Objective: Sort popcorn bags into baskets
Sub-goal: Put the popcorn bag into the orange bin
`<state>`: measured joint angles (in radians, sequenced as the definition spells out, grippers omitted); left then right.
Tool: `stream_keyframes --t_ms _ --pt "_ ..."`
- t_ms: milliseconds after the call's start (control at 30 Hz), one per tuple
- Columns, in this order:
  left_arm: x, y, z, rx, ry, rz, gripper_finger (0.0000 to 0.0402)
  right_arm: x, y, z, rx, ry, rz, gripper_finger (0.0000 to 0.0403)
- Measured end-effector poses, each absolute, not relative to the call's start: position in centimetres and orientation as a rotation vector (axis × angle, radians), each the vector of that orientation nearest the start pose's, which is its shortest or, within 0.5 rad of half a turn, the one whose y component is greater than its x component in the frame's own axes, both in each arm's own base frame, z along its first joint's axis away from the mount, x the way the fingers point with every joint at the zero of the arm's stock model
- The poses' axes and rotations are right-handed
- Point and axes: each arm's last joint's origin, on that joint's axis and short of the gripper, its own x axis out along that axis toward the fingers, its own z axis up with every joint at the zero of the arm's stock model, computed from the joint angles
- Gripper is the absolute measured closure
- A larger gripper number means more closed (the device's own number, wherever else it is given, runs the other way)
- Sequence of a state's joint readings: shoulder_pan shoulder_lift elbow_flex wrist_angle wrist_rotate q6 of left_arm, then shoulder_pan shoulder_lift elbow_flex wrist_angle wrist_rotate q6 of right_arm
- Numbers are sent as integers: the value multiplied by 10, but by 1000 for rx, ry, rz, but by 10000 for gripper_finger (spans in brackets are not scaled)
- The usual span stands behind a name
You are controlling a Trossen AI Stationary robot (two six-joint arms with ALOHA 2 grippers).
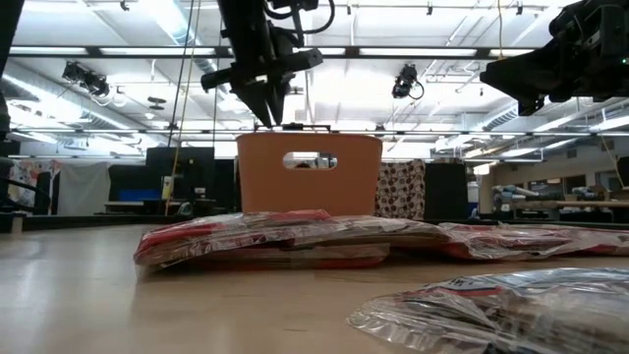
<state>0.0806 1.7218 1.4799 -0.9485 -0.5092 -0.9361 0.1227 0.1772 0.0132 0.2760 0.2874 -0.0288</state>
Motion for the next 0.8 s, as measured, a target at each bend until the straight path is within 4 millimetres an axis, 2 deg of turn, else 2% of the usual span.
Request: stream_keyframes --t_ms 133,300,400,500,600,700,800 --pt "355 27 281 -369 880 765 277 107 5 180 -6 -107 -166 284" --pt "368 -23 289 -51 850 402 276 107 5 180 -6 -107 -166 284" --pt "367 -53 290 131 846 252 279 107 5 180 -6 -107 -166 284" --pt "362 -80 290 241 855 150 280 107 5 180 -6 -107 -166 284" --pt "357 -105 283 342 879 57 280 107 5 180 -6 -107 -166 284" --pt "356 -131 269 439 909 -21 280 107 5 180 -6 -107 -165 284" --pt "355 -156 245 526 969 -82 279 107 5 181 -5 -114 -166 284"
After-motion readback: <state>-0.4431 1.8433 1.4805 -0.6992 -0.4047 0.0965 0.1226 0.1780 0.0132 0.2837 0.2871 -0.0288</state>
